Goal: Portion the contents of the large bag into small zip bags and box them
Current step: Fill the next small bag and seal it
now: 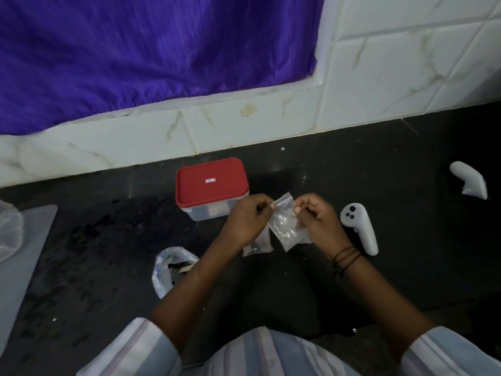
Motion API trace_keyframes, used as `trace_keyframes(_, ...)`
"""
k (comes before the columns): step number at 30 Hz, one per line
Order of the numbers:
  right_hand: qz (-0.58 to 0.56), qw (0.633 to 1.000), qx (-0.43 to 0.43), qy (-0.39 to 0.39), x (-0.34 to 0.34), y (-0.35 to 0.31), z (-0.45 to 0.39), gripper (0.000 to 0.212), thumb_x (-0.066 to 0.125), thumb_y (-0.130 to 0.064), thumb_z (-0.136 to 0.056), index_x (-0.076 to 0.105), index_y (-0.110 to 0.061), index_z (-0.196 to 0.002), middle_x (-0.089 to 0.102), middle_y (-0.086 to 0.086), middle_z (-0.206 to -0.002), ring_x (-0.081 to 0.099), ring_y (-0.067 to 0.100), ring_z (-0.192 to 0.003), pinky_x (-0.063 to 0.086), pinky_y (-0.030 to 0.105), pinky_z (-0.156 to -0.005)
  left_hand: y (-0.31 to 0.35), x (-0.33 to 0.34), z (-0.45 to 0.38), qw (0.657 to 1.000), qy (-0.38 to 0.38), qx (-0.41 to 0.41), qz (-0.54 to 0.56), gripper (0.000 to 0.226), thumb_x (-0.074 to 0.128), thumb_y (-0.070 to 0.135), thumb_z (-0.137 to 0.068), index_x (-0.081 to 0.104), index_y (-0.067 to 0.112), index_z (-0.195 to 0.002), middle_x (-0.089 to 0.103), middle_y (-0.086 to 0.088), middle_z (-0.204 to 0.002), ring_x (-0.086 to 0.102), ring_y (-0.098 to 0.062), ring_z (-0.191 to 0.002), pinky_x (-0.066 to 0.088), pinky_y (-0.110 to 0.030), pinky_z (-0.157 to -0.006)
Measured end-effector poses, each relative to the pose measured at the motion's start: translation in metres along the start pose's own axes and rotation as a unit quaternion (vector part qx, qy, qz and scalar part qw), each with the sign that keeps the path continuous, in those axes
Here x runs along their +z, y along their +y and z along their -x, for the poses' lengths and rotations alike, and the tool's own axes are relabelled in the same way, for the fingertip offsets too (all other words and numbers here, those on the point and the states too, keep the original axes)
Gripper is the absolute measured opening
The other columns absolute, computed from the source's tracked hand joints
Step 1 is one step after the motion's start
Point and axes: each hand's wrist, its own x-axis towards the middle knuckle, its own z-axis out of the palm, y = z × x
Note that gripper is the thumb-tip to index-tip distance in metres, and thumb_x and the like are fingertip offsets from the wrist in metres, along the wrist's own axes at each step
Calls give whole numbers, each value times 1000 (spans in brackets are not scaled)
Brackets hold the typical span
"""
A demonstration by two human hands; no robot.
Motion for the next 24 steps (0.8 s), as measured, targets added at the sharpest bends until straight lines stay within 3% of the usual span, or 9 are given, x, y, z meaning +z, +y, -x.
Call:
trace_keyframes(2, 98, 995, -25, 21, 14, -5, 1, 12, 57, -9, -92, 61, -20, -94, 62, -5, -89, 59, 6, -77, 48, 15, -67, -3, -9, 10, 999, 12, -30, 22, 12, 60, 19, -99, 71, 20, -94, 67, 7, -80, 59, -2, -69, 43, -15, -64)
trace_keyframes(4, 225, 966, -98, 77, 28, -12, 2, 10, 59, -13, -91, 57, -23, -92, 56, -9, -93, 54, 4, -85, 42, 12, -70, -8, -16, 19, 996, 35, -61, 51, 12, 62, 20, -97, 71, 22, -89, 66, 11, -76, 59, 1, -65, 44, -14, -62)
trace_keyframes(5, 231, 962, -124, 79, 37, -17, 4, 9, 59, -14, -91, 56, -22, -90, 55, -10, -91, 54, 4, -84, 42, 12, -69, -11, -18, 24, 992, 45, -82, 79, 14, 63, 20, -97, 70, 23, -86, 67, 8, -74, 59, 0, -65, 47, -17, -63)
trace_keyframes(7, 177, 975, -127, 37, 56, -27, 6, 7, 62, -17, -91, 58, -19, -86, 59, -9, -82, 57, 4, -77, 46, 15, -65, -16, -23, 33, 979, 59, -121, 155, 14, 65, 19, -95, 71, 21, -83, 71, -2, -79, 64, -10, -72, 53, -25, -66)
trace_keyframes(11, 79, 996, -23, -46, 92, -42, 8, 13, 67, -31, -89, 59, -23, -82, 63, -8, -78, 60, 1, -73, 46, 12, -62, -26, -32, 52, 939, 79, -166, 291, 5, 69, 6, -90, 73, 6, -92, 75, -12, -86, 70, -21, -78, 60, -30, -71)
trace_keyframes(15, 7, 994, 75, -77, 108, -45, 4, 9, 66, -24, -88, 63, -17, -83, 67, 2, -82, 68, 16, -78, 58, 31, -69, -35, -45, 67, 912, 74, -172, 364, 16, 71, 0, -87, 71, -6, -102, 75, -15, -87, 74, -21, -77, 62, -33, -74)
trace_keyframes(21, 5, 986, 119, -116, 123, -50, 5, 12, 57, -19, -94, 64, -15, -85, 69, 6, -85, 68, 21, -81, 60, 35, -69, -42, -54, 83, 894, 100, -199, 389, 13, 63, 5, -95, 73, -4, -97, 76, -16, -84, 75, -25, -76, 61, -31, -67)
trace_keyframes(24, 72, 986, 92, -117, 129, -51, 8, 11, 54, -20, -95, 60, -19, -85, 67, 4, -86, 68, 20, -82, 60, 38, -73, -41, -57, 86, 906, 152, -231, 321, 17, 60, 4, -93, 72, -6, -87, 74, -13, -73, 72, -22, -68, 61, -29, -61)
